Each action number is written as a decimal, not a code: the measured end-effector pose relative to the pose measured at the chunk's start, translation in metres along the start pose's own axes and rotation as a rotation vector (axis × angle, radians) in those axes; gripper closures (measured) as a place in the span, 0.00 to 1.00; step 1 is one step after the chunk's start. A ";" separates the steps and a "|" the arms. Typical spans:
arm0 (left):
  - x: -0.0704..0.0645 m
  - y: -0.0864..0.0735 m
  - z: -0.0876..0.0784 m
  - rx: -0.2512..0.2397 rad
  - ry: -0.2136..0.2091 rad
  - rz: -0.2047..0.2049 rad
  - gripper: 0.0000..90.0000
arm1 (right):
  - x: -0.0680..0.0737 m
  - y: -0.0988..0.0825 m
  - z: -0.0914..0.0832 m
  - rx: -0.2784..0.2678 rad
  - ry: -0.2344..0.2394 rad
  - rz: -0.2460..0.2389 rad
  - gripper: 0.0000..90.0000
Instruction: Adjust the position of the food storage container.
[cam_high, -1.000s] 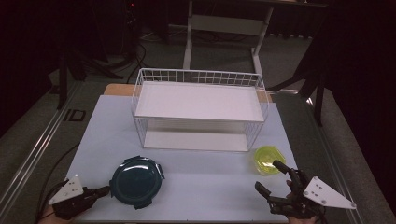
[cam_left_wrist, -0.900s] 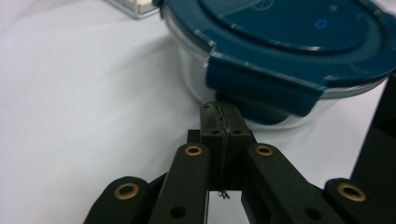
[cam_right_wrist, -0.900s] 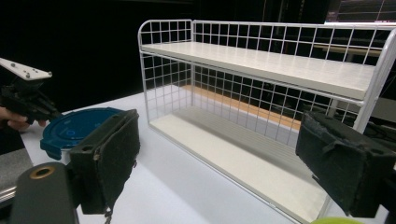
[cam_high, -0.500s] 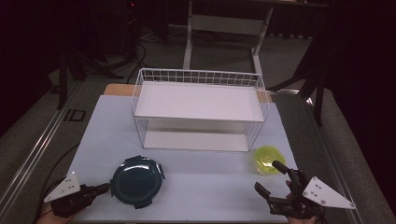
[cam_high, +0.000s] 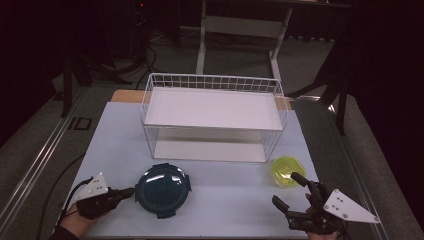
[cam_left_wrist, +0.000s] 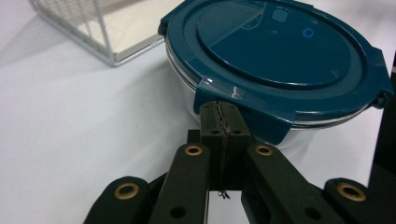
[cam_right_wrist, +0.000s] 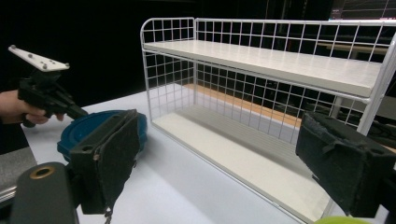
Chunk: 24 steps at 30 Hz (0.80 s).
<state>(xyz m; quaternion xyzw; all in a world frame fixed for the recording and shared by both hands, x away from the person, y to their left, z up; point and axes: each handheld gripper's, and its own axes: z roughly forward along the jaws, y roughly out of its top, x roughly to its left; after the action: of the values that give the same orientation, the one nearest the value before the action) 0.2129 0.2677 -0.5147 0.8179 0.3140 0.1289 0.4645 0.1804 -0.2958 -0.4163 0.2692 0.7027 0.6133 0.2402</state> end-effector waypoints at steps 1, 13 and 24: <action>0.000 0.004 0.006 -0.001 -0.009 -0.003 1.00 | 0.000 0.000 0.000 0.000 0.000 0.000 0.15; 0.000 0.016 0.025 -0.014 -0.053 -0.020 1.00 | 0.000 -0.002 0.002 0.006 0.013 0.013 0.15; 0.000 0.014 0.026 -0.021 -0.063 -0.045 1.00 | -0.002 -0.005 0.006 0.017 0.019 0.022 0.15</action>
<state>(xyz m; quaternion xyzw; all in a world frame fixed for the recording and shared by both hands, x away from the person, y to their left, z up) 0.2314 0.2447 -0.5168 0.8094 0.3161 0.0957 0.4855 0.1850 -0.2930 -0.4224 0.2730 0.7071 0.6125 0.2244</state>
